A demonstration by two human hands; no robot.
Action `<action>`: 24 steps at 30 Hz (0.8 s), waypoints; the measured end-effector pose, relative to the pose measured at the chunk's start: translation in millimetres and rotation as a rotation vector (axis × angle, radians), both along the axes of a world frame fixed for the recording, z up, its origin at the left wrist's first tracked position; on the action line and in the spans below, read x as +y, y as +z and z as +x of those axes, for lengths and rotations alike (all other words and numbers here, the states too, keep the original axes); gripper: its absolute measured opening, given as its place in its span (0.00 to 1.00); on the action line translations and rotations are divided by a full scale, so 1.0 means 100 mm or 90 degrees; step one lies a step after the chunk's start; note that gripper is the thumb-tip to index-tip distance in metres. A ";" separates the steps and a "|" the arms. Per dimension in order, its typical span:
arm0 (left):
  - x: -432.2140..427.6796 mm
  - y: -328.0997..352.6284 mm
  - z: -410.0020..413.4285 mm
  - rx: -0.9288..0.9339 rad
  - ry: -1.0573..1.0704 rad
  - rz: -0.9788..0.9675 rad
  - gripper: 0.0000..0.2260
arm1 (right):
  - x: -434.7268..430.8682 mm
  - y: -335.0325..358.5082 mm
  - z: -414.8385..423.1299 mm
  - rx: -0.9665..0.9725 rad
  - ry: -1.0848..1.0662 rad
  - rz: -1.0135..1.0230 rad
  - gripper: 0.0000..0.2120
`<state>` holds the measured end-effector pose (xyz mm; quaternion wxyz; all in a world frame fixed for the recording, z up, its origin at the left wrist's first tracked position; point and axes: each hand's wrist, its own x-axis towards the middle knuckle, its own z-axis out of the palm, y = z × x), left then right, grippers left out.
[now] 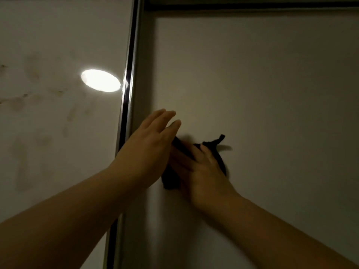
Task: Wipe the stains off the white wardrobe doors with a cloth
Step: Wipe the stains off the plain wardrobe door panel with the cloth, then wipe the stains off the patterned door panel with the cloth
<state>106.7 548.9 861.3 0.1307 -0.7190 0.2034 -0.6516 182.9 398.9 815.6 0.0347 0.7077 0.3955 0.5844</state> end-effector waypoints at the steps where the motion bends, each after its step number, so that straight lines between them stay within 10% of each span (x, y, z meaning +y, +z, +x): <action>1: 0.04 -0.02 -0.02 -0.002 -0.003 0.013 0.27 | -0.10 -0.08 0.02 -0.007 -0.006 0.001 0.26; 10: 0.66 0.06 -0.21 -0.033 -0.009 -0.021 0.24 | -0.16 0.72 0.04 0.046 -0.114 0.355 0.28; 24: 0.86 -0.06 -0.28 0.010 0.096 -0.120 0.22 | 0.37 0.27 0.08 -0.076 -0.028 0.167 0.27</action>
